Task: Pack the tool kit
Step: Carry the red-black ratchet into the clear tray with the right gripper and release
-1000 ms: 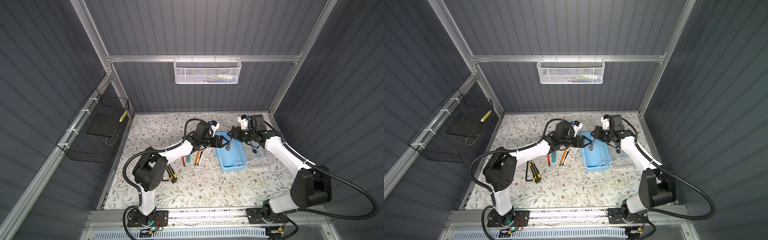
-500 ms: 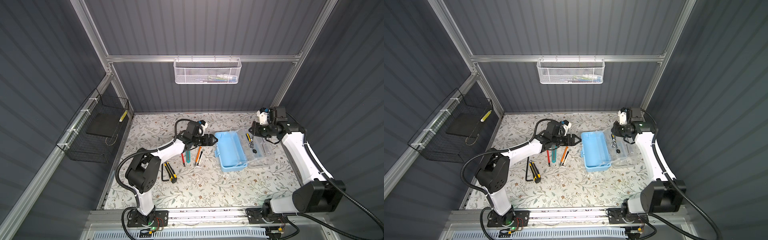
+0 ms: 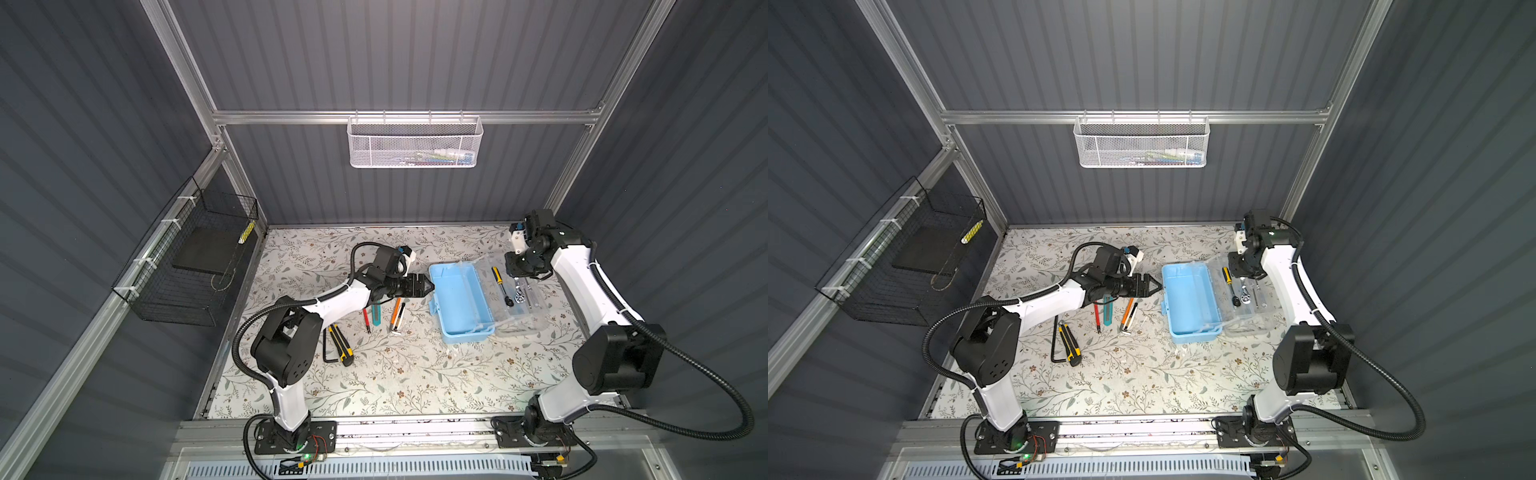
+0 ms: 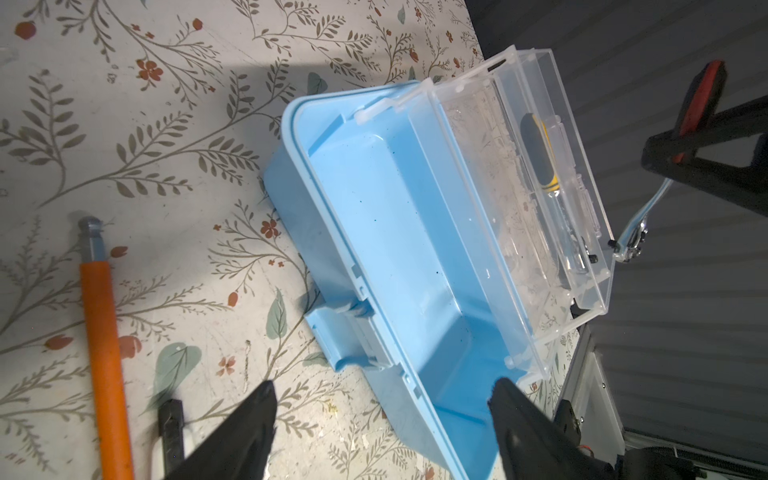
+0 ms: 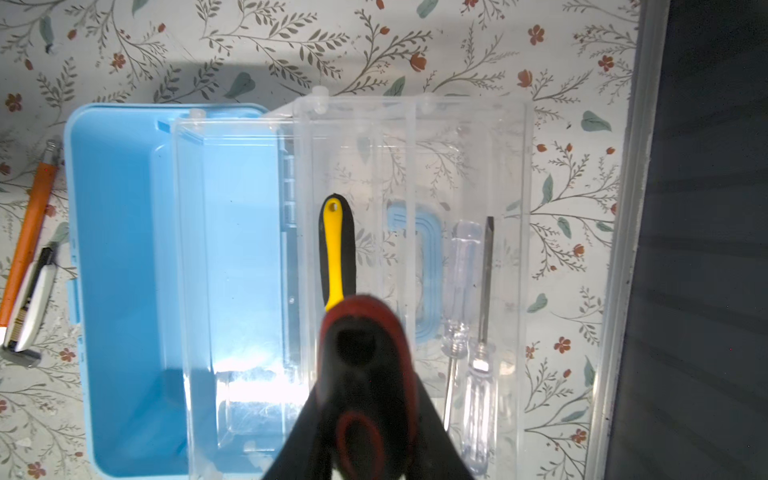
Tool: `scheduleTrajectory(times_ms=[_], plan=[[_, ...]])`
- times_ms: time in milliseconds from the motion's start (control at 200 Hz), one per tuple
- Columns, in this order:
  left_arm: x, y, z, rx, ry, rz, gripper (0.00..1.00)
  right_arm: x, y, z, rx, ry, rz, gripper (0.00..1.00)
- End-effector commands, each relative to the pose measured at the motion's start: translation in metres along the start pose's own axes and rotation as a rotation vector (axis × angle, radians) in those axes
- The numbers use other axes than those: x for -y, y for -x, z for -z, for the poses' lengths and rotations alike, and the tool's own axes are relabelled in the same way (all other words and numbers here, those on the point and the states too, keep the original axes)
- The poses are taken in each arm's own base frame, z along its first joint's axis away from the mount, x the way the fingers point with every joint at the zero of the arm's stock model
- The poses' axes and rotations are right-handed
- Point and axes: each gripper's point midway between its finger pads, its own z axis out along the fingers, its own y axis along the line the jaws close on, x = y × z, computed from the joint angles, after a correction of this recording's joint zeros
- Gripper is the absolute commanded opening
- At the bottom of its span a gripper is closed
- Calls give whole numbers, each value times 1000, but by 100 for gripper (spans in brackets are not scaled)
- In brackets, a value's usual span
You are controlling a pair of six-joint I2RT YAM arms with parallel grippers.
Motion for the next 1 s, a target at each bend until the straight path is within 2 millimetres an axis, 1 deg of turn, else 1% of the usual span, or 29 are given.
scheduleTrajectory(times_ms=[0, 230, 490, 715, 805, 880, 935, 996], plan=[[-3, -4, 3, -13, 10, -11, 82, 5, -4, -5, -21, -31, 34, 0], [-5, -5, 3, -14, 15, -7, 82, -2, -5, -20, -43, -15, 42, 0], [-8, -8, 4, -17, 24, -1, 81, -3, -6, -35, -61, -17, 41, 1], [-9, -8, 4, -16, 25, 1, 81, -4, -6, -41, -69, -18, 36, 10], [-10, -9, 4, -19, 25, 4, 81, -3, -5, -43, -69, -24, 38, 17], [-11, -10, 3, -20, 26, 4, 81, -3, -4, -44, -70, -21, 37, 20], [-11, -9, 3, -20, 26, 5, 81, -4, -2, -44, -64, -15, 34, 24], [-11, -10, 3, -20, 26, 6, 81, -5, -1, -45, -60, -11, 32, 28]])
